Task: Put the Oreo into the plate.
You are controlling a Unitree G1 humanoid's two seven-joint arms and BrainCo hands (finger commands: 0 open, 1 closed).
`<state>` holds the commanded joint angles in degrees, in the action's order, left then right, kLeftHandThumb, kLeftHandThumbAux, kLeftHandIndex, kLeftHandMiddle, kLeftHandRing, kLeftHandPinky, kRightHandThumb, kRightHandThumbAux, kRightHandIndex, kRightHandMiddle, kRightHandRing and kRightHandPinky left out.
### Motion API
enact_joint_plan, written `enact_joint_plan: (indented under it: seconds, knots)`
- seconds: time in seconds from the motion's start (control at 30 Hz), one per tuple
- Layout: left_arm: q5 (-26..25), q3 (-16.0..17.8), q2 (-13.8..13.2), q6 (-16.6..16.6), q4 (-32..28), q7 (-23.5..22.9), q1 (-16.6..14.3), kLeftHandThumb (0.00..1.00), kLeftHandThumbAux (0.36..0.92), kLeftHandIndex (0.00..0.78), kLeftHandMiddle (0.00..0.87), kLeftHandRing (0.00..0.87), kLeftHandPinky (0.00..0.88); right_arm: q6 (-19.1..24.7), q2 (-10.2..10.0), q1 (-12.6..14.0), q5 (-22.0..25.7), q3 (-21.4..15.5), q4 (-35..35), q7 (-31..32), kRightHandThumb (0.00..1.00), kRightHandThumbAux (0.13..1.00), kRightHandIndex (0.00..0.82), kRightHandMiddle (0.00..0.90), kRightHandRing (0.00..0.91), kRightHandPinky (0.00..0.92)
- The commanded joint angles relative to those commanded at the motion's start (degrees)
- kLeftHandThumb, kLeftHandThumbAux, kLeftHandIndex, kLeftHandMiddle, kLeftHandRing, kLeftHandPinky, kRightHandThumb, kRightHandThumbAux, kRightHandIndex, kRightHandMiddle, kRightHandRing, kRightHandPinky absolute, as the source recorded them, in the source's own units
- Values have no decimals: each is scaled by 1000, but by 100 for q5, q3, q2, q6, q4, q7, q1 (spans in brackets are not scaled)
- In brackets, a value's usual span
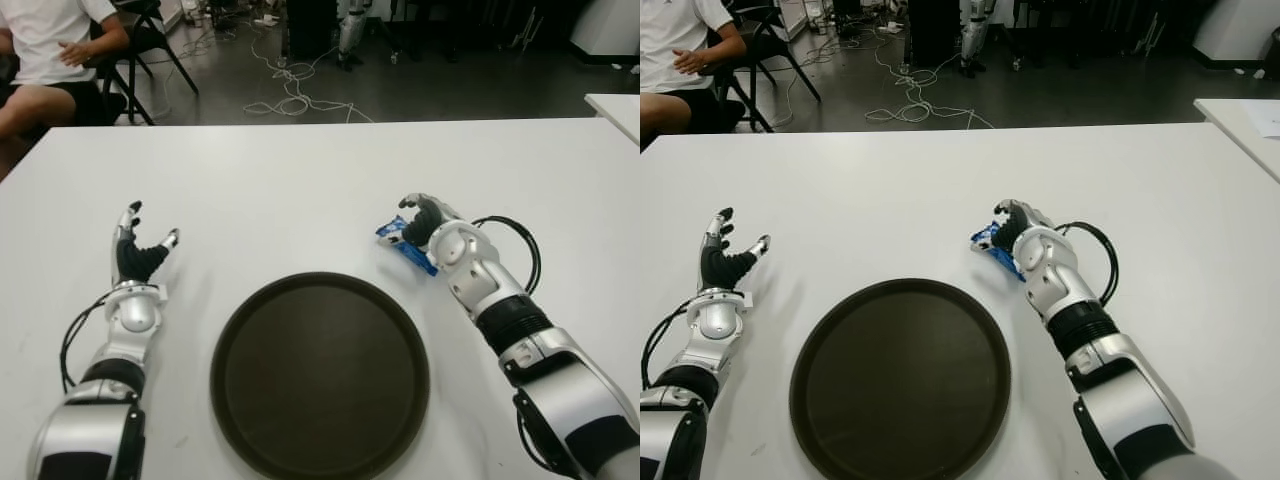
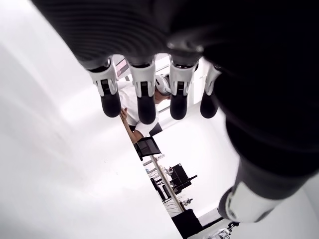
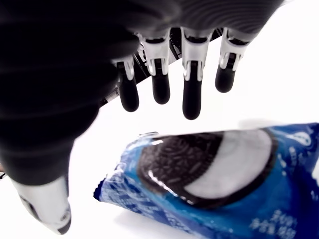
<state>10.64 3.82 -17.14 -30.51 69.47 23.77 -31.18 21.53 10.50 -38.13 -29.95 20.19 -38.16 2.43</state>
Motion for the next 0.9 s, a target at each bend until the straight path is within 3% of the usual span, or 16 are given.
enact_joint_plan:
  seconds: [0.1,0.13,0.17,0.23,0.33,0.5,0.73,0.83,0.9]
  knots:
    - [3,-2,-3,-4,-1,1,2,0,736,74,100,72,52,-48,4,24,-16,-1,4,-95,5,771,393,286,257,314]
    - [4,-3,-3,-6,-2,0,3,0,740,74,101,72,52,-60,0,26,-19,-1,-3,-125,53,789,443,374,322,402]
    - [6,-4,-5,-6,-2,0,4,0,741,74,101,72,52,-84,-9,29,-10,-16,-21,-180,72,796,461,406,345,434]
    - [9,-7,-7,-3,0,2,4,0,742,75,104,74,52,-117,-28,34,20,-48,-44,-258,173,814,551,570,534,600]
    - [21,-15,-12,9,4,11,1,0,743,78,107,77,50,-159,-64,47,87,-119,-54,-353,278,825,631,702,683,700]
    - [20,-19,-8,6,-4,-2,10,0,752,74,103,73,49,-334,-100,89,218,-242,-105,-517,332,834,676,771,759,750]
    - [6,-10,-6,5,6,-27,7,0,757,69,95,69,52,-332,-117,74,166,-240,-180,-614,329,823,676,794,779,757]
    - [3,-7,-4,-3,10,-31,8,0,753,70,94,69,56,-310,-118,71,142,-234,-185,-642,193,782,490,612,610,545]
    - [0,-4,-4,-9,5,-30,12,0,750,70,93,67,52,-311,-101,72,101,-201,-192,-661,85,733,279,369,376,304]
